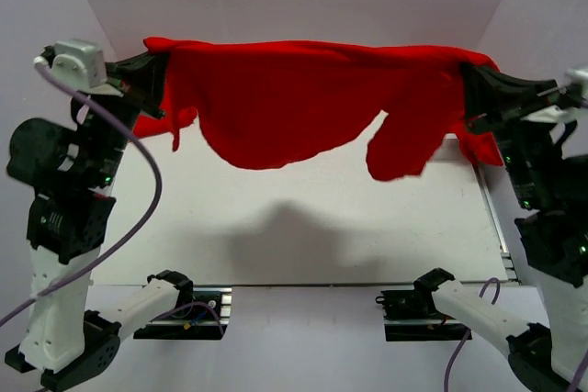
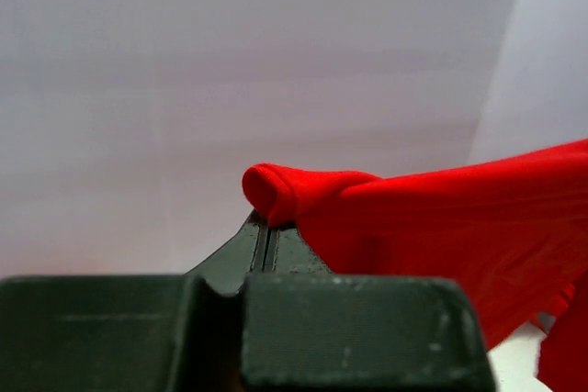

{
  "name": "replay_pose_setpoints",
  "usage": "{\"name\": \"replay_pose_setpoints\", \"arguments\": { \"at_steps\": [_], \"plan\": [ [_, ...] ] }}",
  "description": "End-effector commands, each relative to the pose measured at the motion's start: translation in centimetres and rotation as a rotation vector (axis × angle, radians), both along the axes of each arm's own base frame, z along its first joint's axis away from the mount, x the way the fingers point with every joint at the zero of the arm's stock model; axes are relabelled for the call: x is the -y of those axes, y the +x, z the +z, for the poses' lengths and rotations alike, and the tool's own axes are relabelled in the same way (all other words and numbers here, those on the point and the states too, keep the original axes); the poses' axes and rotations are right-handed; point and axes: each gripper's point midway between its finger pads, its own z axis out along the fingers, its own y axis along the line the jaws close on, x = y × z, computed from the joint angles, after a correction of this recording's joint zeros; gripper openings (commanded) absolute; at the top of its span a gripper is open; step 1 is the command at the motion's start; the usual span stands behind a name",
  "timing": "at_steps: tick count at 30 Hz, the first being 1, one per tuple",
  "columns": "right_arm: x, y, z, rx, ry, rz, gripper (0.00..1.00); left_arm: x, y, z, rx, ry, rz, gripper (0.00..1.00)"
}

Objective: Fold and stack the t-shirts
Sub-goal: Flatten out the tshirt

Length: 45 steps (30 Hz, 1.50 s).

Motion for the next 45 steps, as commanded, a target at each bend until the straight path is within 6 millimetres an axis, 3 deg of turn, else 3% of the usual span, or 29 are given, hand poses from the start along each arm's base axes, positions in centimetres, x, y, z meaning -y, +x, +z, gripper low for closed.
{"name": "replay_pose_setpoints", "arguments": {
  "at_steps": [1, 4, 7, 8, 9, 10, 12, 13, 15, 16, 18, 19, 20, 21, 22, 23, 24, 25, 26, 27, 28, 29, 30, 34, 39, 41, 42, 44, 45],
  "plan": [
    [1.3, -1.3, 0.5, 0.038, 0.026, -0.026, 0.00, -1.0, -2.3, 1.5, 0.060, 0.023, 0.006, 0.00],
    [1.0, 0.0, -1.5, 0.001, 0.022, -0.043, 0.00, -0.6, -1.9, 1.0, 0.041, 0.027, -0.008, 0.00],
    [2.1, 2.0, -3.1, -0.042, 0.074, -0.140, 0.00, 0.2, 2.1, -1.8, -0.068, 0.022, 0.031, 0.00],
    [2.4, 4.3, -6.1, -0.119, 0.083, -0.210, 0.00, 0.6, 3.9, -3.6, -0.121, 0.029, 0.047, 0.00],
    [2.4, 5.3, -7.0, -0.142, 0.092, -0.239, 0.00, 0.9, 5.4, -5.0, -0.161, 0.020, 0.065, 0.00],
    [2.3, 7.4, -10.4, -0.223, 0.095, -0.293, 0.00, 1.4, 8.4, -8.3, -0.248, 0.036, 0.106, 0.00],
    [1.8, 9.7, -13.5, -0.298, 0.074, -0.336, 0.00, 2.2, 11.5, -12.2, -0.349, 0.033, 0.138, 0.00],
    [0.7, 11.9, -16.7, -0.367, 0.055, -0.346, 0.00, 3.1, 14.1, -16.8, -0.455, 0.073, 0.157, 0.00],
    [0.4, 14.0, -21.4, -0.468, 0.055, -0.388, 0.00, 3.8, 16.9, -21.0, -0.539, 0.068, 0.178, 0.00],
    [-0.7, 16.7, -25.8, -0.570, -0.002, -0.411, 0.00, 4.5, 18.1, -23.7, -0.592, 0.087, 0.171, 0.00],
    [-1.8, 18.7, -29.6, -0.663, -0.014, -0.389, 0.00, 5.4, 22.0, -30.3, -0.718, 0.118, 0.190, 0.00],
    [-1.7, 21.5, -35.2, -0.785, -0.077, -0.426, 0.00, 5.5, 23.4, -32.6, -0.753, 0.132, 0.202, 0.00],
    [-1.9, 22.5, -37.0, -0.826, -0.093, -0.423, 0.00, 6.0, 24.8, -34.4, -0.771, 0.131, 0.204, 0.00],
    [-3.2, 24.3, -38.8, -0.878, -0.103, -0.383, 0.00, 6.3, 26.9, -40.2, -0.878, 0.174, 0.209, 0.00],
    [-2.4, 25.8, -42.5, -0.954, -0.130, -0.410, 0.00, 5.9, 28.9, -40.6, -0.888, 0.152, 0.229, 0.00],
    [-2.6, 27.5, -44.4, -0.999, -0.138, -0.415, 0.00, 5.7, 29.6, -43.1, -0.964, 0.172, 0.245, 0.00],
    [-3.3, 28.8, -43.8, -1.005, -0.131, -0.382, 0.01, 6.6, 31.9, -41.4, -0.940, 0.160, 0.233, 0.23],
    [-3.3, 30.4, -44.8, -1.044, -0.130, -0.388, 0.13, 6.2, 33.4, -46.9, -1.046, 0.178, 0.259, 0.36],
    [-3.2, 31.1, -47.2, -1.097, -0.147, -0.390, 0.48, 5.8, 34.4, -47.7, -1.076, 0.170, 0.275, 0.47],
    [-3.2, 31.8, -46.5, -1.108, -0.151, -0.379, 0.69, 6.0, 34.4, -48.8, -1.124, 0.189, 0.271, 0.57],
    [-3.9, 32.9, -45.4, -1.089, -0.150, -0.350, 0.84, 6.5, 36.1, -46.9, -1.077, 0.169, 0.265, 0.80],
    [-4.2, 33.3, -46.9, -1.119, -0.169, -0.335, 0.90, 6.2, 36.7, -47.9, -1.084, 0.176, 0.262, 1.00],
    [-4.5, 34.0, -45.4, -1.094, -0.168, -0.322, 0.90, 6.4, 37.2, -47.2, -1.059, 0.166, 0.259, 1.00],
    [-5.7, 34.2, -43.9, -1.070, -0.213, -0.239, 0.90, 7.0, 37.1, -44.9, -0.981, 0.157, 0.205, 1.00],
    [-7.0, 31.8, -41.1, -1.079, -0.241, -0.119, 0.90, 6.4, 35.3, -41.7, -0.978, 0.177, 0.203, 1.00],
    [-7.2, 30.1, -42.6, -1.122, -0.257, -0.090, 0.90, 5.8, 33.4, -40.1, -1.000, 0.186, 0.204, 1.00],
    [-7.0, 29.3, -40.3, -1.085, -0.230, -0.085, 0.90, 5.5, 32.3, -40.4, -1.028, 0.197, 0.206, 1.00],
    [-6.7, 27.0, -41.0, -1.099, -0.220, -0.062, 0.90, 5.4, 29.9, -40.2, -1.067, 0.219, 0.200, 1.00],
    [-6.6, 26.3, -39.7, -1.075, -0.194, -0.061, 0.90, 5.5, 27.5, -39.9, -1.084, 0.211, 0.193, 1.00]
  ]
}}
